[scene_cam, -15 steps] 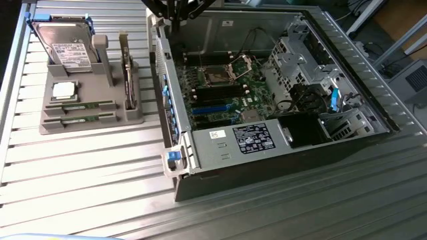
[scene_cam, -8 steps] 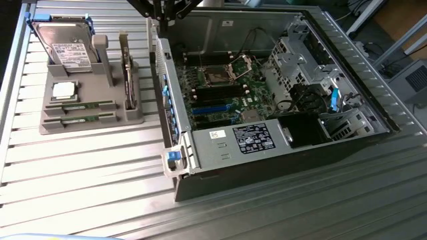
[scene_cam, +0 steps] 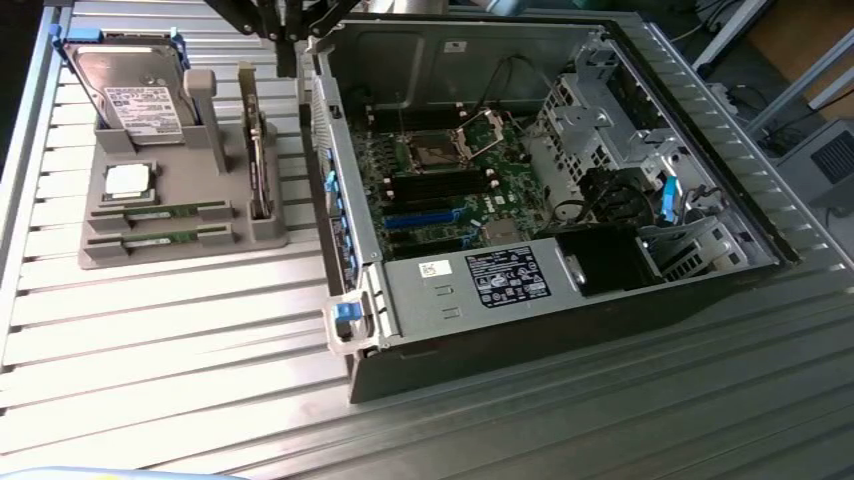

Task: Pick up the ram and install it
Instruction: 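Reach for the ram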

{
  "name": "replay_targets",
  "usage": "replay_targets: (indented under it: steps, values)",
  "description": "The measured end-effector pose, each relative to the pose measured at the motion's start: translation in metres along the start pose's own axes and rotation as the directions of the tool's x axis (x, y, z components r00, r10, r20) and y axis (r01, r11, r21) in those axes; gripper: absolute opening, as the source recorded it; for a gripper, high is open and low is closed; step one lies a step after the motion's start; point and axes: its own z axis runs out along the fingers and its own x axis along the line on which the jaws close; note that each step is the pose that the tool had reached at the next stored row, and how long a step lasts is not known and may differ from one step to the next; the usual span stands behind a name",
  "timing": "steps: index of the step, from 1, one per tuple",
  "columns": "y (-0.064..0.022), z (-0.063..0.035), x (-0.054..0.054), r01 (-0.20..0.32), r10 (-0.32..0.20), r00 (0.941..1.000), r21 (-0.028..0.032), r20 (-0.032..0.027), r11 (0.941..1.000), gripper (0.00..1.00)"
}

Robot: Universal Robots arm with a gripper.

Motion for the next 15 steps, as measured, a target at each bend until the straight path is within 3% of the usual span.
replay_targets:
  steps: [7,8,15]
  values:
    - [-0.0018,-0.0008,0.024,0.0,0.0,1.0,-0.0001,0.0018,1.0,0.11]
    - [-0.0024,-0.0012,0.032,0.0,0.0,1.0,-0.0001,0.0023,1.0,0.11]
    - [-0.0048,-0.0022,0.064,0.0,0.0,1.0,-0.0003,0.0046,1.0,0.11]
